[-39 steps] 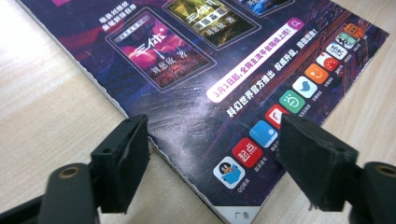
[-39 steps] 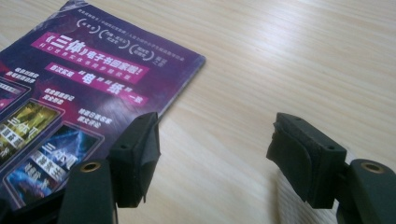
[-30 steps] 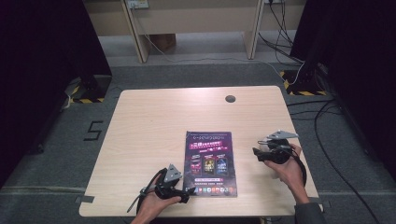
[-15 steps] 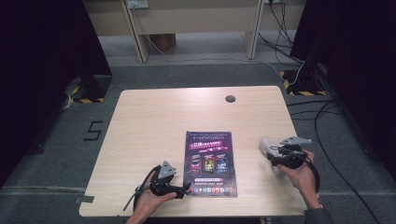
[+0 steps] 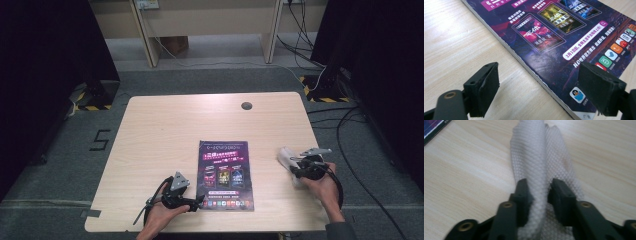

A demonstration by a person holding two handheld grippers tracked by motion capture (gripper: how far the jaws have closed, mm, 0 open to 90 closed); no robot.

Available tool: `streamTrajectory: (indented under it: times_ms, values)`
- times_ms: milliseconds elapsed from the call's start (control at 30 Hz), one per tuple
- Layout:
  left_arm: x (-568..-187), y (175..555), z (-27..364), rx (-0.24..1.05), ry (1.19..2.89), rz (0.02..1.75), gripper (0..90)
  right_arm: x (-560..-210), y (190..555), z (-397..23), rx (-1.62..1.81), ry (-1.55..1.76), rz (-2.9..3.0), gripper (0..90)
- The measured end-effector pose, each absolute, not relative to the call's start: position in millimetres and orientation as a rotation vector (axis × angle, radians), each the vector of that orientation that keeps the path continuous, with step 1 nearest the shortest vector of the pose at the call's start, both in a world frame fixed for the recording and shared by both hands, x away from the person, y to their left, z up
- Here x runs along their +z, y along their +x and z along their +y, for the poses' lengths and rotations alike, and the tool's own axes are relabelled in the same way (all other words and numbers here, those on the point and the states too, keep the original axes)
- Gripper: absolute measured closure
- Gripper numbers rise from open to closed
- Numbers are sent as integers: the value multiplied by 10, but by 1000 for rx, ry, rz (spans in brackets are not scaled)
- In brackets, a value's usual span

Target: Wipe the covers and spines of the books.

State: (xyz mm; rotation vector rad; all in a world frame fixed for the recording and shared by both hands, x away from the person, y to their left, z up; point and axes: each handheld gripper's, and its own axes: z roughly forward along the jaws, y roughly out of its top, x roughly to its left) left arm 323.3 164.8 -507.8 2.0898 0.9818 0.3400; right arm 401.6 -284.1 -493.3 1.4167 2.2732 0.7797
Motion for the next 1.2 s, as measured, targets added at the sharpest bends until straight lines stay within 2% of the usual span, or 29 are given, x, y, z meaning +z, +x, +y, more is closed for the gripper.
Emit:
streamTrajectory:
  times_ms: [100,367,633,967,1200]
  values:
    - [-5098,3253,1603,339,2095,976,182,-4896,4016,-2867,801,1408,2249,775]
    - [-5150,3295,1505,329,2109,965,206,-4669,4031,-2755,898,1335,2196,783]
    - [-5135,3243,1460,308,2119,941,317,-4489,4119,-2239,941,1166,2282,784]
    - [-5111,3158,1363,344,2154,913,315,-4521,4385,-1581,920,1042,2384,782]
    - [-5115,3114,1323,346,2155,894,316,-4663,4497,-1305,860,999,2447,781]
